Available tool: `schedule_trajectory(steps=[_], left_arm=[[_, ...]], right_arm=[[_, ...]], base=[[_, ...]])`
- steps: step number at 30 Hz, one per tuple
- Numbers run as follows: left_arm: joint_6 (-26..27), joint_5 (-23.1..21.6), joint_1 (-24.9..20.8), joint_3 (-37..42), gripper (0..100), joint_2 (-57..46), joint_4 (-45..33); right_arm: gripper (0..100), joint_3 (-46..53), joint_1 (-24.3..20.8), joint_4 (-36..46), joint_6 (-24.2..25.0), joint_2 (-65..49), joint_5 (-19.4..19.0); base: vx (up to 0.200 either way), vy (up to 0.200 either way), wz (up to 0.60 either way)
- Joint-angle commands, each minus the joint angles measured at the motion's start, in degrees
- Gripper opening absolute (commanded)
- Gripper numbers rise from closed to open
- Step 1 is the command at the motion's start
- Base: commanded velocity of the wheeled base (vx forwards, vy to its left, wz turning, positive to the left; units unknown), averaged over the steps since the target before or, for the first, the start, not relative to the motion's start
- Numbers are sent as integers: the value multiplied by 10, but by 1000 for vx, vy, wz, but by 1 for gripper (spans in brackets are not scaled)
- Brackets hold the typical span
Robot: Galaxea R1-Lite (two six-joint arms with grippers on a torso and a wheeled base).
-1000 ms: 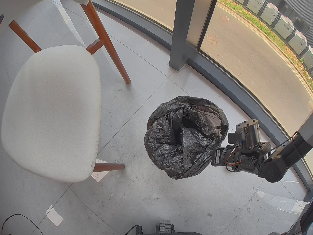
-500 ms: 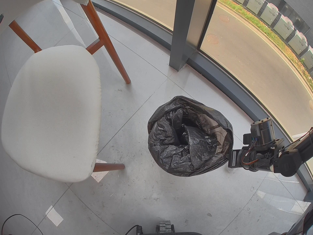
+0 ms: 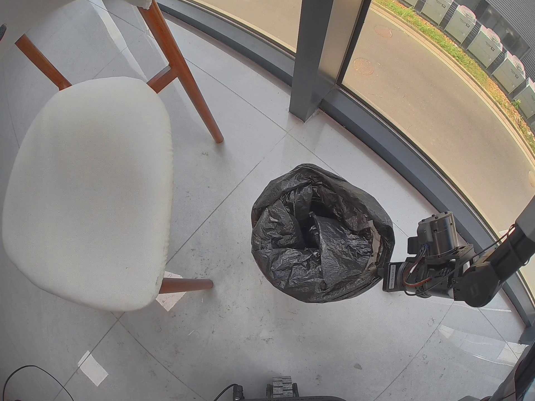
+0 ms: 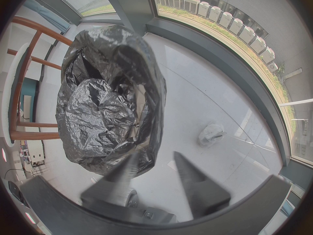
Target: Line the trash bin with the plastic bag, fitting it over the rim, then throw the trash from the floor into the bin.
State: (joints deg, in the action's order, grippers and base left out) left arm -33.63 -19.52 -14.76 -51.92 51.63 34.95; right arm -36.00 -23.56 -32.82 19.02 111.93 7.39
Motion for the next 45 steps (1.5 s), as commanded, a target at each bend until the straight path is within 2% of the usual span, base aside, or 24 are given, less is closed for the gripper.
schedule_trajectory(steps=[1,9,12,16,21,25,34,37,41,45], left_arm=[[0,0,0,0,100,2,0],[0,-11,0,-6,100,6,0],[0,-13,0,-6,100,12,0],[1,-11,0,-6,100,26,5],[0,-10,-1,-15,100,40,7],[1,-10,-3,-20,100,48,8],[1,-11,-4,-16,100,49,8],[1,-11,-4,-16,100,50,8],[1,-11,-4,-15,100,48,8],[1,-12,-4,-18,100,47,8]], right_arm=[[100,-1,-5,-11,3,32,0],[100,5,12,-28,7,-23,1],[100,7,10,-13,27,-101,-6],[100,-1,9,22,44,-139,-7],[100,-15,6,24,64,-137,-40],[100,-32,-2,22,78,-122,-73],[100,-21,5,18,87,-59,-69],[100,-22,10,-15,87,-31,-64],[100,8,16,-123,82,8,-62],[100,31,19,-159,69,15,-58]], base=[[0,0,0],[0,0,0],[0,0,0],[0,0,0],[0,0,0],[0,-200,0],[0,-200,0],[0,-200,0],[0,-200,0],[0,-200,0]])
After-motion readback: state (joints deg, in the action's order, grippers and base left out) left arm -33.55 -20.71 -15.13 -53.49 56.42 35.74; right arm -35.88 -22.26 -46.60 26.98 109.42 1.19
